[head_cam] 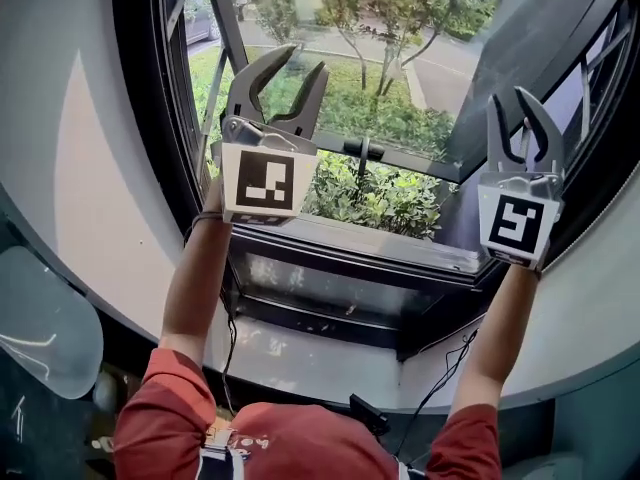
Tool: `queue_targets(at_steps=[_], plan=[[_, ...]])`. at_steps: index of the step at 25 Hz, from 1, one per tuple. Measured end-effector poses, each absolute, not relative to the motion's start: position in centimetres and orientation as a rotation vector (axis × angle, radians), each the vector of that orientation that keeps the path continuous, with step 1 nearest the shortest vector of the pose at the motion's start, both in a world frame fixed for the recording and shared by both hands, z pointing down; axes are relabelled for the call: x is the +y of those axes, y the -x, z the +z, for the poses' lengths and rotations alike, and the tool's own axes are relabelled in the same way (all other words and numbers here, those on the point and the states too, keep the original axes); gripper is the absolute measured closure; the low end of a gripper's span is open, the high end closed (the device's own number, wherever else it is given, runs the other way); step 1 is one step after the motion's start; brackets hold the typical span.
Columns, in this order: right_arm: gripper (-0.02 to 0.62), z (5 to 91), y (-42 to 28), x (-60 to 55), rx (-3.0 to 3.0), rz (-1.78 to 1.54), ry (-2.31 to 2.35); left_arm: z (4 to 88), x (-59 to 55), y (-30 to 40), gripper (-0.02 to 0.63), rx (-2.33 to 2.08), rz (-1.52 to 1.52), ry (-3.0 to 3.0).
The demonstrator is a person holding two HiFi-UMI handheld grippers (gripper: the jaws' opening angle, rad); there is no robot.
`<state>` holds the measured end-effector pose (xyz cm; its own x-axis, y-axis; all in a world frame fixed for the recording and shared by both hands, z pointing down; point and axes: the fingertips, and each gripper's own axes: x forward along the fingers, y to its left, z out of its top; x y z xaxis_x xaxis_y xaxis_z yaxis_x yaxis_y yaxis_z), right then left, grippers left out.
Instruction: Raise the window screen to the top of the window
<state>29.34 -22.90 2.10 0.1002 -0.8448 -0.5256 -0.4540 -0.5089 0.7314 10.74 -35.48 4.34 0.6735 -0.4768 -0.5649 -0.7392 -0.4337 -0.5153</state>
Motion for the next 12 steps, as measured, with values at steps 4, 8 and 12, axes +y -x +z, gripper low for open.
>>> queue_targets(at_steps=[4, 8, 12], plan=[[0.472, 5.8, -29.2, -22.3, -1.337, -1.347, -2.039, 7.9, -35.4, -10.6, 0.474, 0.937, 0.427, 2.174], [0.472, 9.2, -28.3, -21.7, -1.452, -1.325, -2.082, 11.4, -35.5, -9.9, 0.474, 0.956, 0.429, 2.246], [0.472, 12.3, -27.7, -20.9, -1.563, -1.284, -2.135, 15.0, -35.1, -9.6, 0.474, 0.967, 0.407, 2.308]])
